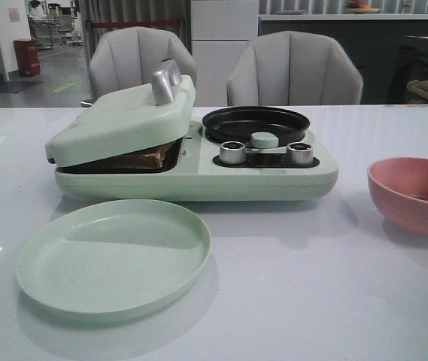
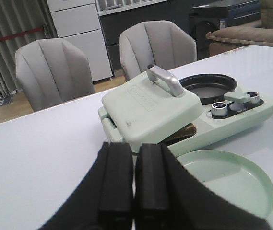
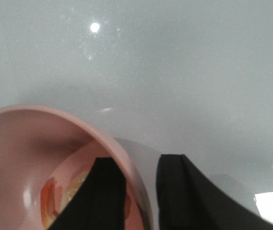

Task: Make breakfast with bread and shrimp
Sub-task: 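Grasp the pink bowl rim with the right gripper and lift it, then tilt the pink bowl over the black pan to pour the shrimp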

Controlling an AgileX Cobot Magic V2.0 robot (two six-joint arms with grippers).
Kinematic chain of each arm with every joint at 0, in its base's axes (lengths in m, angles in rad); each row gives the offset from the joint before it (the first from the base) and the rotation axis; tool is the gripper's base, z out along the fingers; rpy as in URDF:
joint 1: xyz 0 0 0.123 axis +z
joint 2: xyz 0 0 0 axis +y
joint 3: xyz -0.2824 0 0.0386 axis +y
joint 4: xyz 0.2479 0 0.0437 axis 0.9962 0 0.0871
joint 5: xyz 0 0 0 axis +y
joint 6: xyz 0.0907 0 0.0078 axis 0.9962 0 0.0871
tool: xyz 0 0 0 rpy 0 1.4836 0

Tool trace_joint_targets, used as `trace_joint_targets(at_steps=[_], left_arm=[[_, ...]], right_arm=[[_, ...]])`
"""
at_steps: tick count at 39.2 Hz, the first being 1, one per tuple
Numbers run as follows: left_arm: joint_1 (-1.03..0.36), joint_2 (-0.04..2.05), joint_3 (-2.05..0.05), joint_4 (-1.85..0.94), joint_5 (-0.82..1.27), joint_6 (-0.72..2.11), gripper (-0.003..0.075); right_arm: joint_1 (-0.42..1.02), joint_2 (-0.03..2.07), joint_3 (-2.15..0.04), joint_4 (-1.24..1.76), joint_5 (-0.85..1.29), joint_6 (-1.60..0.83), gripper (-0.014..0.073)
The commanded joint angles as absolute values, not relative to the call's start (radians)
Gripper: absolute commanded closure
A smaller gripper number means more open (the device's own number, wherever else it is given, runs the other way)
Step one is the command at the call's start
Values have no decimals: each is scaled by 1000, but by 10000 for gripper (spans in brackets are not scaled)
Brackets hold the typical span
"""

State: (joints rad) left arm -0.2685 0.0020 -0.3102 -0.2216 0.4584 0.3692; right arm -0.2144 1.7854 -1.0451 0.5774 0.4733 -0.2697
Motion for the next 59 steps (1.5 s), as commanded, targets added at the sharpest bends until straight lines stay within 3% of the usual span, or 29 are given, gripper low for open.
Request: trace_joint_targets(at_steps=[1, 4, 21, 35, 46, 59], left_arm=[[-272, 14, -338, -239, 391, 361, 606], [-272, 14, -338, -239, 391, 361, 606], [-272, -21, -335, -239, 386, 361, 606], [-272, -21, -333, -239, 386, 361, 606], [-272, -21, -333, -239, 386, 361, 606], [-272, -21, -333, -239, 386, 361, 606]], right_arm=[[-215, 1773, -1103, 585, 503, -284, 432], [-215, 1789, -1120, 586, 518, -284, 484], [-225, 1789, -1155, 601, 488, -276, 480], [-125, 1787, -1454, 577, 558, -304, 480], [62, 1790, -1546, 516, 277, -359, 480], [168, 1860, -1545, 511, -68, -364, 480]])
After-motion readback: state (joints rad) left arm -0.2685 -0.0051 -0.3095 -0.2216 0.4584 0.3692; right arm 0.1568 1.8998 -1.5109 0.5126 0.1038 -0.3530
